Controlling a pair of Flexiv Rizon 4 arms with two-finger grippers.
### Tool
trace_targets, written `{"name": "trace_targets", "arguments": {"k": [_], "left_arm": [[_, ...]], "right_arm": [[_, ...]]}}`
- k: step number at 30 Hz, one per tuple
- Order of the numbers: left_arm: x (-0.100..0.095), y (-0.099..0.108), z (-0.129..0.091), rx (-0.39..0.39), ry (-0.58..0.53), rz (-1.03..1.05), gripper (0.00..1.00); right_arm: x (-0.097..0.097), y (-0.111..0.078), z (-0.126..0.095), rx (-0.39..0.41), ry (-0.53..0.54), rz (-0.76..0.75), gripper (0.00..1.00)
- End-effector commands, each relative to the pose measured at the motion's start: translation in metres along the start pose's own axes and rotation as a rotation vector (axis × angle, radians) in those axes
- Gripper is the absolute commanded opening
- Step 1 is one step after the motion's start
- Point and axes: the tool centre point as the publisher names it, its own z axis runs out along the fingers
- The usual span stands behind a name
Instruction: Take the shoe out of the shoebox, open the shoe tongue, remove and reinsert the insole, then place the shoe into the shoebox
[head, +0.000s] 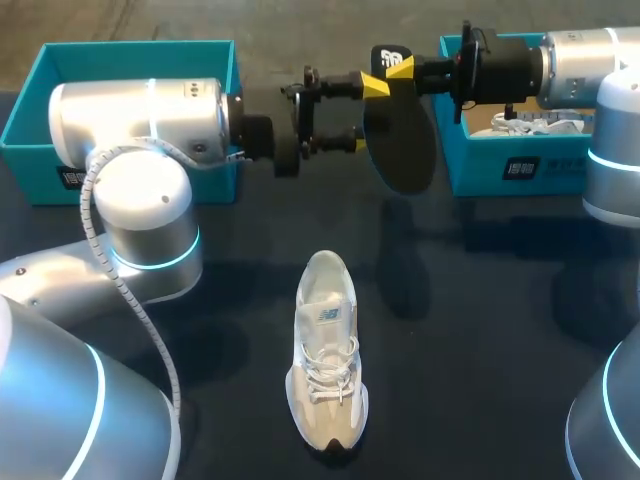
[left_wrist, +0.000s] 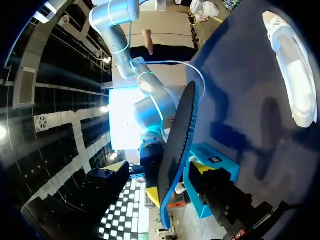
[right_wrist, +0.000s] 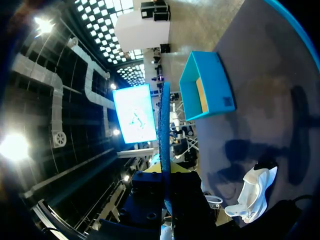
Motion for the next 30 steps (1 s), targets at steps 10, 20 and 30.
{"name": "trace_targets", "arguments": {"k": [10,20,30], "left_arm": [[-0.0058,-0.0037,-0.0002,0.01,-0.014,0.003,0.8],[-0.0078,-0.0043,0.0025,0.016,-0.023,-0.001,0.8],[-0.0121,-0.0008,0.0021,0.01,-0.025,0.003,0.78]], "right_arm": [[0.0002,0.0002,0.0008,0.0,-0.002,0.001,0.0],[0.0002,0.0002,0.0008,0.0,-0.002,0.001,0.0],[0.0002,0.0002,0.0008,0.0,-0.002,0.001,0.0]]}}
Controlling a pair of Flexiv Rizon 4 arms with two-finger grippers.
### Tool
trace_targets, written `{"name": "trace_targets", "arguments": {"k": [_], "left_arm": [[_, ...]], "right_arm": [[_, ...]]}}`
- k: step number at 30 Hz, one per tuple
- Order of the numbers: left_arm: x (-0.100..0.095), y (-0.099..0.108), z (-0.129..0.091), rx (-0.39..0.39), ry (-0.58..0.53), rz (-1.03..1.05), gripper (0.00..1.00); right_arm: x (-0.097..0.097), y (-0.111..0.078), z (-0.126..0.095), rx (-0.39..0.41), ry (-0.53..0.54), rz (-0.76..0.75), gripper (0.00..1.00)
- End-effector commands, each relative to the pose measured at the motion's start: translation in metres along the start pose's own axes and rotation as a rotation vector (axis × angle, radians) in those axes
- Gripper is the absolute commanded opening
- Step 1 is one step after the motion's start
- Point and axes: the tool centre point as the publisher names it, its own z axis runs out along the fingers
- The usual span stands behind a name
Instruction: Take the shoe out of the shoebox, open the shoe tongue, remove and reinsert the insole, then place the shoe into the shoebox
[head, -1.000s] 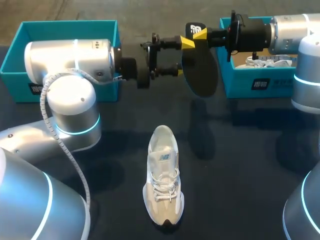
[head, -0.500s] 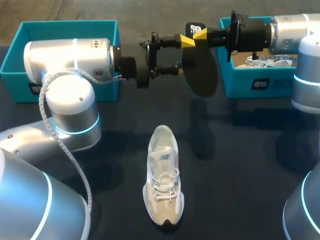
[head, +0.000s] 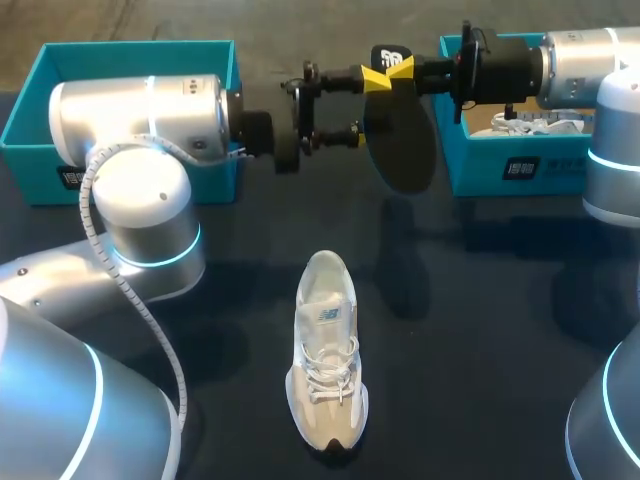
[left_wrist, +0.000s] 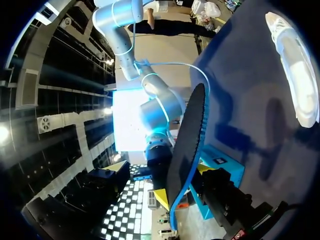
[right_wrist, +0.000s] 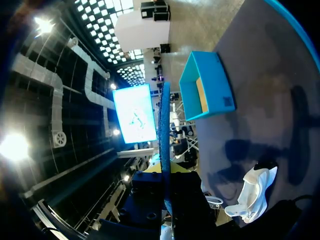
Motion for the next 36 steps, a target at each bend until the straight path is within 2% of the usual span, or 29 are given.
{"name": "trace_targets", "arguments": {"k": [1,8,11,14,15,28,36], "left_arm": [[-0.001,0.002,0.0,-0.002,0.005,0.001,0.78],[-0.002,0.005,-0.002,-0.007,0.004,0.004,0.76],[-0.002,0.006,-0.002,-0.01,0.004,0.003,0.69],[-0.001,0.005,-0.004,-0.011,0.004,0.005,0.49],[-0.001,0.006,-0.005,-0.012,0.006,0.005,0.47],[0.006,0.009,0.0,-0.019,0.032,0.016,0.42],[0.01,0.013,0.005,-0.027,0.043,0.021,0.32]], "right_arm": [[0.0,0.0,0.001,0.0,-0.002,0.001,0.0],[0.0,0.0,0.001,0.0,-0.002,0.001,0.0],[0.0,0.0,0.001,0.0,-0.002,0.001,0.0],[0.0,0.0,0.001,0.0,-0.002,0.001,0.0],[0.0,0.0,0.001,0.0,-0.002,0.001,0.0],[0.0,0.0,0.001,0.0,-0.002,0.001,0.0],[0.0,0.0,0.001,0.0,-0.002,0.001,0.0]]}}
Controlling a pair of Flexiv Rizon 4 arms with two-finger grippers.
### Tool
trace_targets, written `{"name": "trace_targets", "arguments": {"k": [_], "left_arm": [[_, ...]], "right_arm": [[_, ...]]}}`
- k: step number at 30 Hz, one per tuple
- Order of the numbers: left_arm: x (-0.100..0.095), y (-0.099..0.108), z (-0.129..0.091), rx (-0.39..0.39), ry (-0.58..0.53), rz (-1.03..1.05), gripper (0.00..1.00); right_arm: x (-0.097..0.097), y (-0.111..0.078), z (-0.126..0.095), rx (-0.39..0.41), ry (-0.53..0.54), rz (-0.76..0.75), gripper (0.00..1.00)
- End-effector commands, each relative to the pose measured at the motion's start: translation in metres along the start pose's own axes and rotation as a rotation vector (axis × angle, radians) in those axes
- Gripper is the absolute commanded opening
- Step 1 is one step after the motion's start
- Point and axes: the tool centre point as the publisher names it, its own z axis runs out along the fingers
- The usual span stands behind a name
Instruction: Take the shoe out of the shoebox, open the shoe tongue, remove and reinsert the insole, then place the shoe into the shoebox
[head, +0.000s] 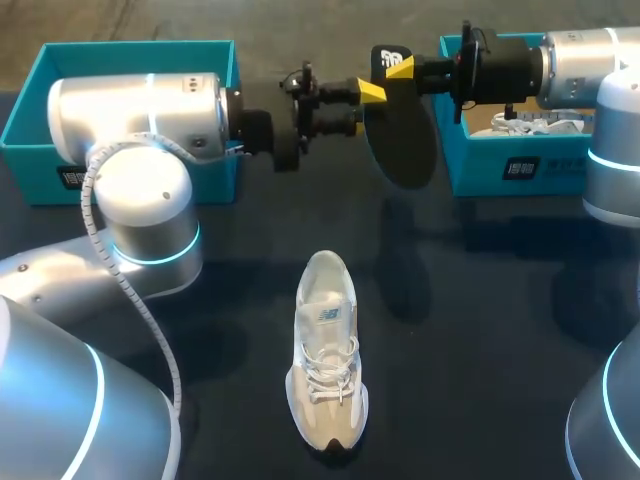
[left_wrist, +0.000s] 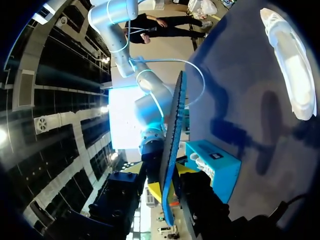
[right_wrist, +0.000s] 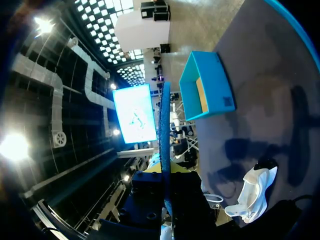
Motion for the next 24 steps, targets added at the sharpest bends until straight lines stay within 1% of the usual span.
{"name": "trace_targets", "arguments": {"k": [1,7,11,15,18,19,21,24], "left_arm": [[-0.0001,0.0017,0.0075,-0.003,0.008,0.003,0.31],[-0.0022,0.0003,0.01,0.004,0.01,0.013,0.2],[-0.0015,-0.0008,0.0094,0.005,0.014,0.015,0.2],[-0.0009,-0.0009,0.0094,0.005,0.017,0.015,0.14],[-0.0009,-0.0008,0.0097,0.005,0.015,0.016,0.12],[-0.0009,-0.0008,0.0097,0.005,0.015,0.016,0.1],[-0.0009,-0.0009,0.0098,0.006,0.015,0.017,0.0],[0.0008,-0.0018,0.0102,0.01,0.018,0.018,0.0]], "right_arm": [[0.0001,0.0002,0.0008,0.001,-0.002,0.001,0.0],[0.0001,0.0002,0.0008,0.001,-0.002,0.001,0.0],[0.0001,0.0002,0.0008,0.001,-0.002,0.001,0.0],[0.0001,0.0002,0.0008,0.001,-0.002,0.001,0.0],[0.0001,0.0002,0.0008,0.001,-0.002,0.001,0.0],[0.0001,0.0002,0.0008,0.001,-0.002,0.001,0.0],[0.0001,0.0002,0.0008,0.001,-0.002,0.001,0.0],[0.0001,0.0002,0.0008,0.001,-0.002,0.001,0.0]]}}
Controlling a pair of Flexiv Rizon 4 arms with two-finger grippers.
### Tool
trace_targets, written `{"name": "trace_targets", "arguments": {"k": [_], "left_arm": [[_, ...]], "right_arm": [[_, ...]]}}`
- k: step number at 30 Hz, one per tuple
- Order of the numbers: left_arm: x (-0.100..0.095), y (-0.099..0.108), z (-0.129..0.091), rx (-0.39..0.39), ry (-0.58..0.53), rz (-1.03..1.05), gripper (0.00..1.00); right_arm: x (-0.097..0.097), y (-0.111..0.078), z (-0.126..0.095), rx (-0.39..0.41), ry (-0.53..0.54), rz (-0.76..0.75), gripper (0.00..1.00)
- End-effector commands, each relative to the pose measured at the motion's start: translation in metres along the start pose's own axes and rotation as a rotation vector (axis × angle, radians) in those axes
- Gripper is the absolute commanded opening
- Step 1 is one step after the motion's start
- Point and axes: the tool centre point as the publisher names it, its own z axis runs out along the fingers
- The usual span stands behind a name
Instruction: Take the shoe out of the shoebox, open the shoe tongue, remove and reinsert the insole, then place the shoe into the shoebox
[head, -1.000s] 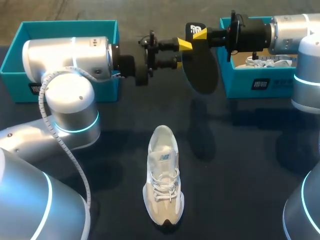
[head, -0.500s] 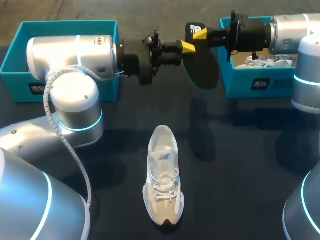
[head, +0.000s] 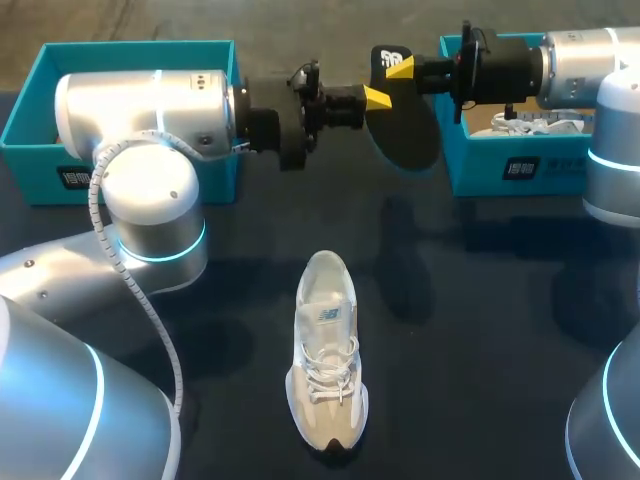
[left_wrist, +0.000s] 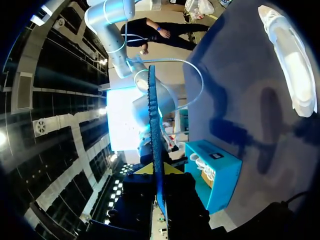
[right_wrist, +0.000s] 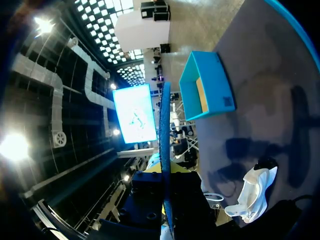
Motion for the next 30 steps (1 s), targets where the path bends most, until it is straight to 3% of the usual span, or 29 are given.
{"name": "trace_targets", "arguments": {"k": [1,9,11,12,20,30], "left_arm": [[0.001,-0.001,0.003,0.002,0.008,0.001,0.0],[0.003,-0.005,0.003,0.018,0.015,0.003,0.0],[0.002,-0.005,0.003,0.021,0.014,0.004,0.0],[0.002,-0.006,0.003,0.021,0.014,0.005,0.0],[0.003,-0.01,-0.014,0.006,0.02,0.002,0.0],[0.008,-0.008,-0.061,-0.037,0.02,-0.004,0.0]], "right_arm": [[0.0,0.0,0.001,0.0,-0.002,0.001,0.0],[0.0,0.0,-0.001,-0.007,-0.004,-0.004,0.0],[0.001,0.001,-0.002,-0.008,-0.024,0.002,0.42],[0.001,0.001,-0.002,-0.007,-0.027,0.002,1.0],[-0.008,-0.005,-0.005,0.01,-0.039,0.013,1.0],[-0.032,-0.033,0.004,0.06,-0.055,0.01,1.0]]}}
